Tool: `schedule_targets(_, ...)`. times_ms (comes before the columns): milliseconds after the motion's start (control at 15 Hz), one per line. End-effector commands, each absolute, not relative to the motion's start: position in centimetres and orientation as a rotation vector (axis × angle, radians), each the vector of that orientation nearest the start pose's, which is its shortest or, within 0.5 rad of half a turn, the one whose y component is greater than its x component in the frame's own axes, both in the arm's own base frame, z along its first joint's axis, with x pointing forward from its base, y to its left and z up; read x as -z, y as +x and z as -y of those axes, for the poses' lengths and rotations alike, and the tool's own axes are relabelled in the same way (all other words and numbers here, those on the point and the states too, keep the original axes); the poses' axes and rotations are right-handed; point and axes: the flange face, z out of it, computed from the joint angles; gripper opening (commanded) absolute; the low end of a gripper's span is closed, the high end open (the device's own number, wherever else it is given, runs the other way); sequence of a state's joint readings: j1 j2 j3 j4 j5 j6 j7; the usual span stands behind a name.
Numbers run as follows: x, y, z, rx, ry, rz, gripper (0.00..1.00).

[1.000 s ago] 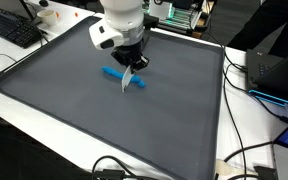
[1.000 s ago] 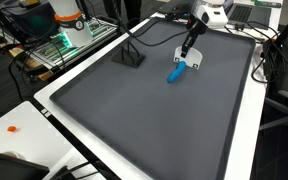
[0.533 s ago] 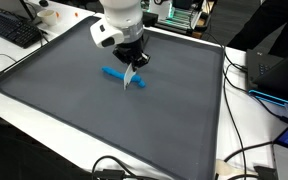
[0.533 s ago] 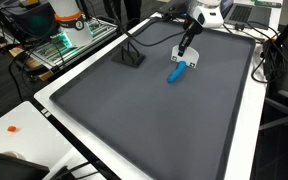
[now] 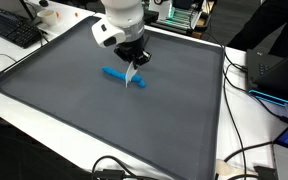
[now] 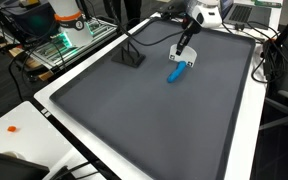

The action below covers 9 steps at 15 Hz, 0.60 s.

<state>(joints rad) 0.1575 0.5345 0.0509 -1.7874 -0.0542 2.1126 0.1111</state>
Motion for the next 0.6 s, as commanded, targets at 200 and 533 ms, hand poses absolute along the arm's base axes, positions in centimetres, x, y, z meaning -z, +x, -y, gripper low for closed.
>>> schedule_targets(200,-24.4,60.7,-12.5,-0.421,-3.149,0.222,0.01)
schedule_targets(533,-25.8,60.8,-12.3,-0.425,-3.139,0.24,0.01)
